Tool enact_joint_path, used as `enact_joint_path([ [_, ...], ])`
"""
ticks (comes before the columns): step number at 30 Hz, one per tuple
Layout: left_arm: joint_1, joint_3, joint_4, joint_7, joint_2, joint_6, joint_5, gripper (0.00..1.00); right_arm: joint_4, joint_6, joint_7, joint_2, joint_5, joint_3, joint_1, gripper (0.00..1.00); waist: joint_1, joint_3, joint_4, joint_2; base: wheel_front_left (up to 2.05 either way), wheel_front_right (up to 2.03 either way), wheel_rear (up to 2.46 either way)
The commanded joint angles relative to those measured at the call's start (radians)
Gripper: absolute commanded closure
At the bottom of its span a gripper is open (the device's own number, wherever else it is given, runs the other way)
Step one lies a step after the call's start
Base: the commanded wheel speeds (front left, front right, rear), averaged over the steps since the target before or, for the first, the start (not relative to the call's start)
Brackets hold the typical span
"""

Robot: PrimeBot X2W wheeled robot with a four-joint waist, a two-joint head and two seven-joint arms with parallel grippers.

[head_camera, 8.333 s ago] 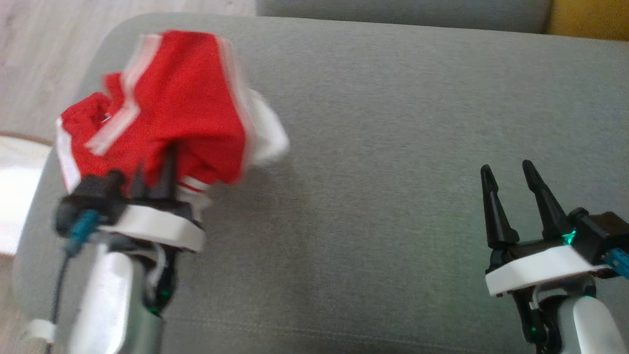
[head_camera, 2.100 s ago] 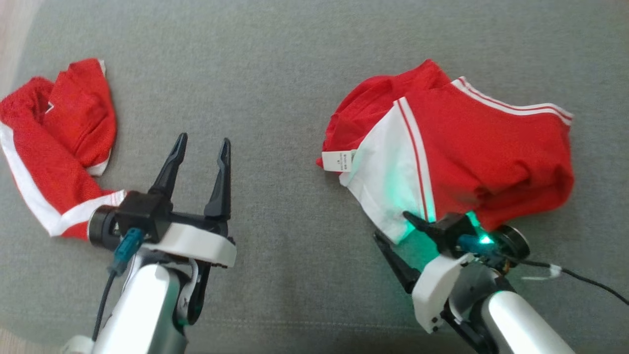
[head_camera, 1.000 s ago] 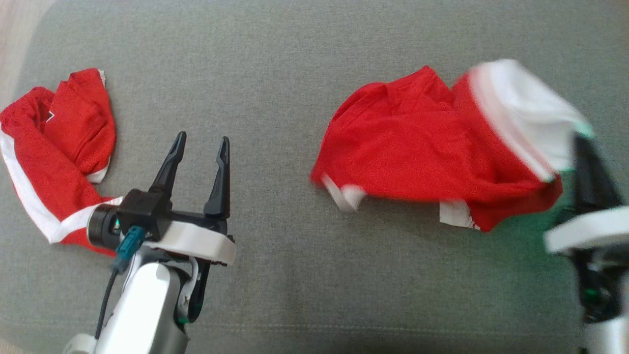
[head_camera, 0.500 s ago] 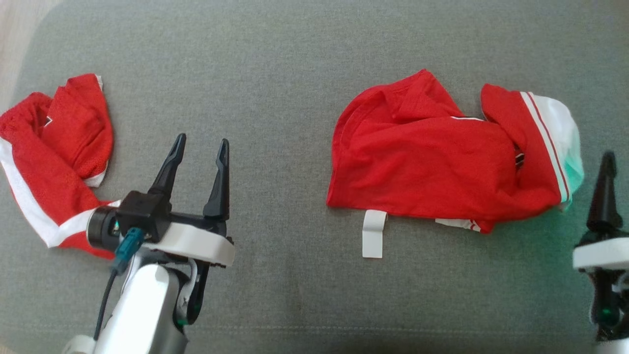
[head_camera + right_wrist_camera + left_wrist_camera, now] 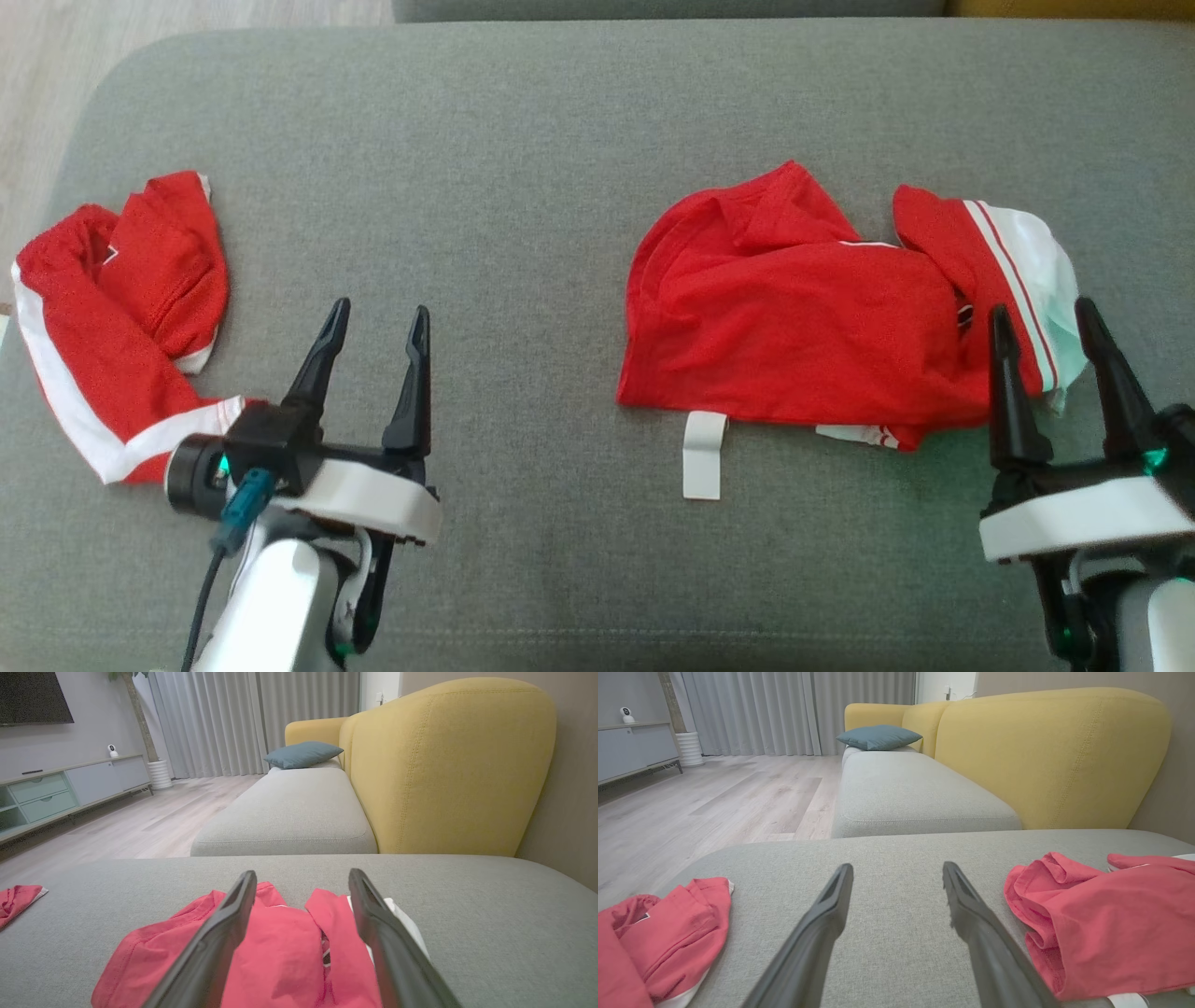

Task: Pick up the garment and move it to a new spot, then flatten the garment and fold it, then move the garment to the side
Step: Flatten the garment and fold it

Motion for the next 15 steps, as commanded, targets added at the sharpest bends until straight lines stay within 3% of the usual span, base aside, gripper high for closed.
enact_joint_path([
  [1, -0.015, 0.041, -0.037, -0.012, 0.022, 0.009, 0.007, 0.00, -0.041, -0.001, 0.002, -0.011, 0.004, 0.019, -0.008, 0.00, 0.0000, -0.005, 0.000, -0.0001, 0.00, 0.00, 0.00],
  [15, -0.019, 0.017, -0.049, -0.009, 0.028, 0.014, 0.013, 0.00, -0.042, -0.001, 0.012, -0.005, 0.020, 0.009, -0.001, 0.00, 0.0000, -0.008, -0.004, -0.0001, 0.00, 0.00, 0.00],
])
